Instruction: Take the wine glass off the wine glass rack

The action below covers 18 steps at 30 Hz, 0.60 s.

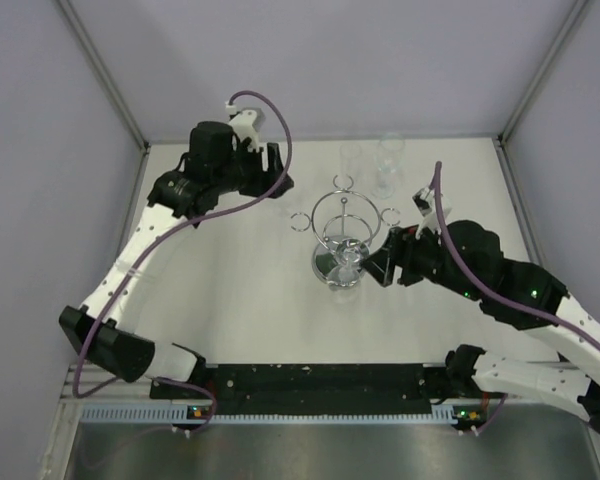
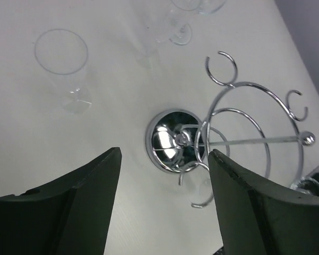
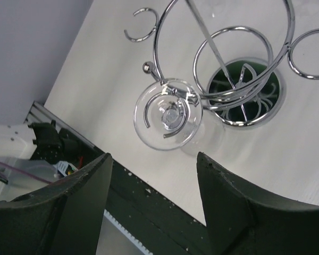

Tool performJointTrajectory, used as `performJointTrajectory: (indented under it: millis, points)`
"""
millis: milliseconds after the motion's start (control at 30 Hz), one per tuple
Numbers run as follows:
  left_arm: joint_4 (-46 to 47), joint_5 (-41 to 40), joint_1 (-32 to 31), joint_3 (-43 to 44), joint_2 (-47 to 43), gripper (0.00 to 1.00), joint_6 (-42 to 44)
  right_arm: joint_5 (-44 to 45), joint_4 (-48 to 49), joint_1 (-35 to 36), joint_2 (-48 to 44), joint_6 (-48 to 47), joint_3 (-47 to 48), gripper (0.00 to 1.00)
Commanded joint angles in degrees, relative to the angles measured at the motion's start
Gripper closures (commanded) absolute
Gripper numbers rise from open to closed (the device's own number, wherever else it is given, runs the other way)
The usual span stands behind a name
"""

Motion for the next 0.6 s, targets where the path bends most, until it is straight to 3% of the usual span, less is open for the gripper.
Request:
performJointTrajectory:
  millis: [0,267,300,333,567]
  points:
    - [11.0,12.3,0.0,-7.2,-8.8,0.25,-2.7,-2.5,6.0,-4.8,0.6,4.4,-1.5,0.35]
    - [12.1,16.8,-0.1,-17.3,-17.2,0.24,-3.2,-9.1,10.8,-11.6,3.0,6.8,-5.8,0.35]
    - [11.8,17.2,-0.1,-18.3,-18.1,0.17,-2.8,-10.0,11.8,-12.5,3.1,7.0,-6.2,0.35]
    - [11.6,17.7,-0.1,-19.0,-18.8,0.02,-2.2,-11.6,12.4,-13.0,3.4,7.4,-6.8,0.35]
    - [12.2,17.7,-0.1,-25.3,-23.6,0.02,-0.8,-17.2,14.7,-15.2,6.0,8.6,-6.1,0.36]
